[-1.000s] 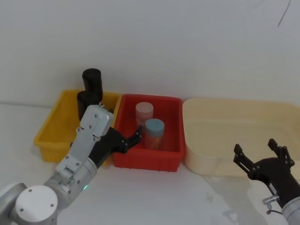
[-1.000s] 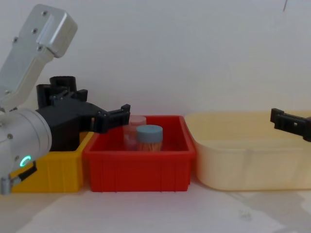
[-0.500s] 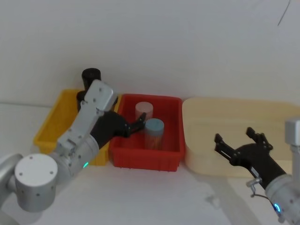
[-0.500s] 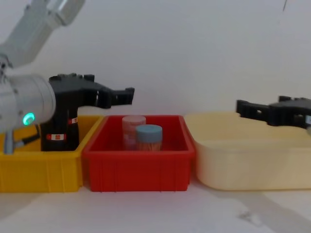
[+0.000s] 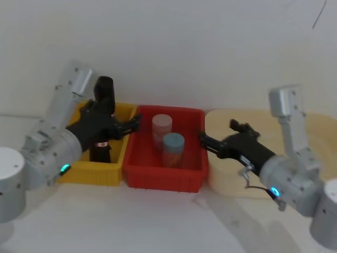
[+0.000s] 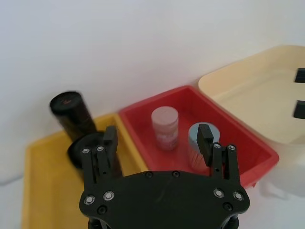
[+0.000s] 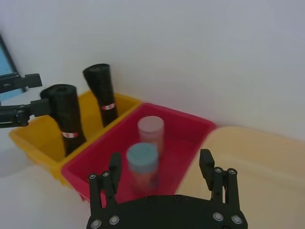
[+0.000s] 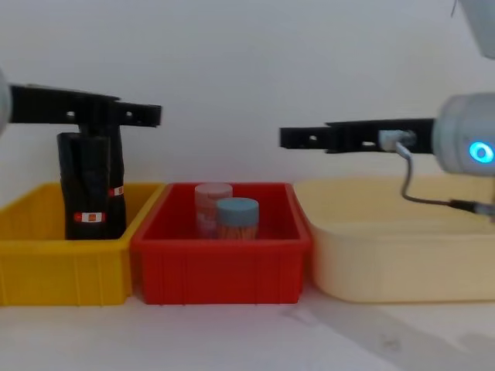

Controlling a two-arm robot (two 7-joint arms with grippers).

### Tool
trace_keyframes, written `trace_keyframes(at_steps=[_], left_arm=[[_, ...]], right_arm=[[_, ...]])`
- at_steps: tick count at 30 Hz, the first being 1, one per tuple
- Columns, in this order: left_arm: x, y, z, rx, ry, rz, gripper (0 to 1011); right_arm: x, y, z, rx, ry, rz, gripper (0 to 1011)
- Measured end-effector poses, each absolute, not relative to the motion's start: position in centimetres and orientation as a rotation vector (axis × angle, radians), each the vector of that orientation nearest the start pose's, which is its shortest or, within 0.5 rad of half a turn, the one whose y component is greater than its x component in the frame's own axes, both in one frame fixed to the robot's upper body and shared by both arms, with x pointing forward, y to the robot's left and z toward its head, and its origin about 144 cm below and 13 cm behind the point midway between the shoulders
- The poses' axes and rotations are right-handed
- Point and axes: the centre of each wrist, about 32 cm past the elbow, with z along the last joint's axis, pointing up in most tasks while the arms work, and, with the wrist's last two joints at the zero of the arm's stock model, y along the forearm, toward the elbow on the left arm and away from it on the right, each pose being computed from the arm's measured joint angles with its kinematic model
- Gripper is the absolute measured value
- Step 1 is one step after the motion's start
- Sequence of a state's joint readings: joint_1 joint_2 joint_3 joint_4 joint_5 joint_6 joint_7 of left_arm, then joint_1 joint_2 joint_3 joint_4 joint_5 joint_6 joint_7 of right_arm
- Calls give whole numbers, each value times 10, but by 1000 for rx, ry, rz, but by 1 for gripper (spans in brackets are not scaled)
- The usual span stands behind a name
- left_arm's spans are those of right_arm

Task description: Pick up the garbage bag with the one hand and transfer it to the other hand.

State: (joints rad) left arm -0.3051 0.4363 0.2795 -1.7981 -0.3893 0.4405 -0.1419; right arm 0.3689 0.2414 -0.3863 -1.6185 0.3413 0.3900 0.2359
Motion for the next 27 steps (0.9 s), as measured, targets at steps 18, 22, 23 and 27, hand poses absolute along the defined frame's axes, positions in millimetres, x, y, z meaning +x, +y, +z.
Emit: trace_keyframes(at_steps=[18, 22, 23, 27], left_arm=[[488, 294, 1313, 184, 74, 1161, 1001], [489, 301, 1313, 204, 86, 1168, 1001], [490, 304, 1313, 211, 88, 1168, 1001], [494, 309, 1312, 227, 94, 1164, 1001]], right_arm=[[563, -131, 1290, -182, 68, -837, 1000], [569, -123, 1293, -196, 76, -824, 1000], [570, -122, 1293, -199, 78, -822, 1000], [575, -118, 1294, -209, 87, -814, 999]])
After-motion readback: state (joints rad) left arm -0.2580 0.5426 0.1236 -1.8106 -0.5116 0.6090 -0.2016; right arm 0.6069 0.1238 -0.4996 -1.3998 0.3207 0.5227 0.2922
